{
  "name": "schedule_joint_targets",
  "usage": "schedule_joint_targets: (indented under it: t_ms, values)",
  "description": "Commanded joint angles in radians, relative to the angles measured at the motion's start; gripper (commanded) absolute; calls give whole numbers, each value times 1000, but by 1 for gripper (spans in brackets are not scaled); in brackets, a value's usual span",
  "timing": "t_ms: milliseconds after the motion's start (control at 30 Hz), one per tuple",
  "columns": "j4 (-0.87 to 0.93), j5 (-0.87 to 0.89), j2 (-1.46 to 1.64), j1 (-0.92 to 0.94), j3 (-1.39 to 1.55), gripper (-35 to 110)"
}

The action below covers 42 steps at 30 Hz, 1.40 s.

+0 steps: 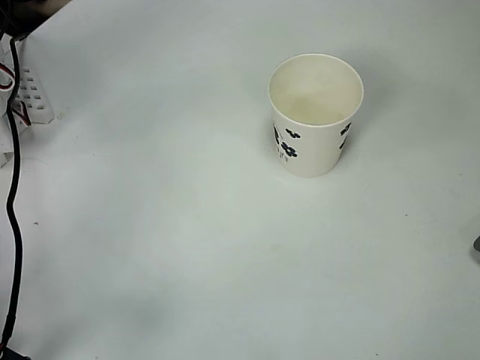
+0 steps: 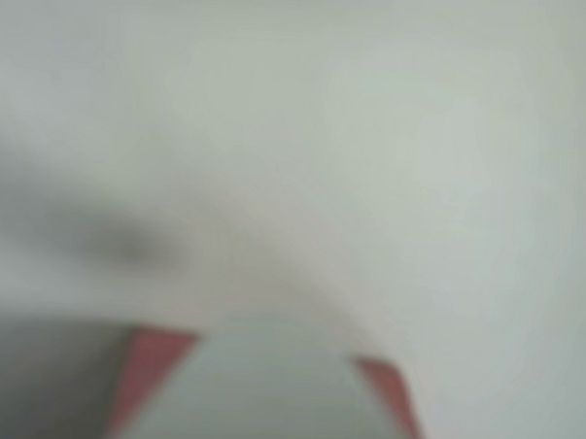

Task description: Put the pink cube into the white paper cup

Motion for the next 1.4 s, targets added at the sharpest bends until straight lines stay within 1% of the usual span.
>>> schedule_joint_targets:
  t_ms: [0,167,400,533,700,1000,1167,1367]
  values:
    - [-2,3,37,21,2,23]
    - [-2,12,37,17,25,11]
    - [5,41,84,-29,41,7]
    - [61,52,144,-78,41,7]
    - [135,75,227,-141,38,0]
    - [264,126,410,-236,37,0]
    - [325,158,509,-321,37,0]
    - [377,218,560,-420,37,0]
